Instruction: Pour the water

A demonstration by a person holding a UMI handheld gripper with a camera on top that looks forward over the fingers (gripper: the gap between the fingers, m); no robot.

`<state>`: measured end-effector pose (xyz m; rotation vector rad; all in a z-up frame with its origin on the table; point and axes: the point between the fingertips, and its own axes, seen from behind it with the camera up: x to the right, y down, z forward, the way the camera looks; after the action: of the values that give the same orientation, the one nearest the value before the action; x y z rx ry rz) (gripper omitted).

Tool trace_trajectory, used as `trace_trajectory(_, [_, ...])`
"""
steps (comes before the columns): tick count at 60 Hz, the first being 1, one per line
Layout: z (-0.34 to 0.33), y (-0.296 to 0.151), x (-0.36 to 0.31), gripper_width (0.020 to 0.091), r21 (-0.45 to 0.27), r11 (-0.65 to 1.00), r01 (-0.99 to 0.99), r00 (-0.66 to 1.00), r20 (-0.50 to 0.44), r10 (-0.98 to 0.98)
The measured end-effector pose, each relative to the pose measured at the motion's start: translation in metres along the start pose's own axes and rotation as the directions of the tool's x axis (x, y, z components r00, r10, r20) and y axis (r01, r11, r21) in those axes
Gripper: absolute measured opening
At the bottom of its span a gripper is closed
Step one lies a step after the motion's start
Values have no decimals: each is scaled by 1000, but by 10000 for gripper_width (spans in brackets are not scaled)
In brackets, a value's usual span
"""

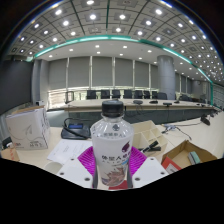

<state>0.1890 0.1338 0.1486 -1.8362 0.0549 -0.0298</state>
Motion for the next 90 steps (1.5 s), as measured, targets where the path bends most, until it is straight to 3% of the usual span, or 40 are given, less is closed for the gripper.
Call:
trace_trajectory(17, [12, 84, 37, 401, -103, 995, -11, 998, -65, 4])
trace_trajectory(22, [14, 86, 38, 404, -74, 997, -10, 998, -64, 6])
trace_trajectory(33, [14, 88, 39, 583, -73, 997, 3, 997, -76, -9])
trace_trajectory(35, [11, 87, 37, 675, -93, 996, 4, 997, -74, -11])
trace_trajectory(38, [8, 84, 35, 876, -108, 994, 6, 998, -67, -13])
trace_trajectory(41, [4, 79, 35, 849, -112, 994, 7, 997, -72, -15])
trace_trajectory(61, [-89, 51, 15, 857, -221, 975, 5, 994, -109, -30])
trace_trajectory(79, [-257, 44, -56, 863, -340, 941, 4, 993, -113, -45])
trace_trajectory(90, [-346, 39, -103, 861, -363, 932, -7, 996, -87, -26])
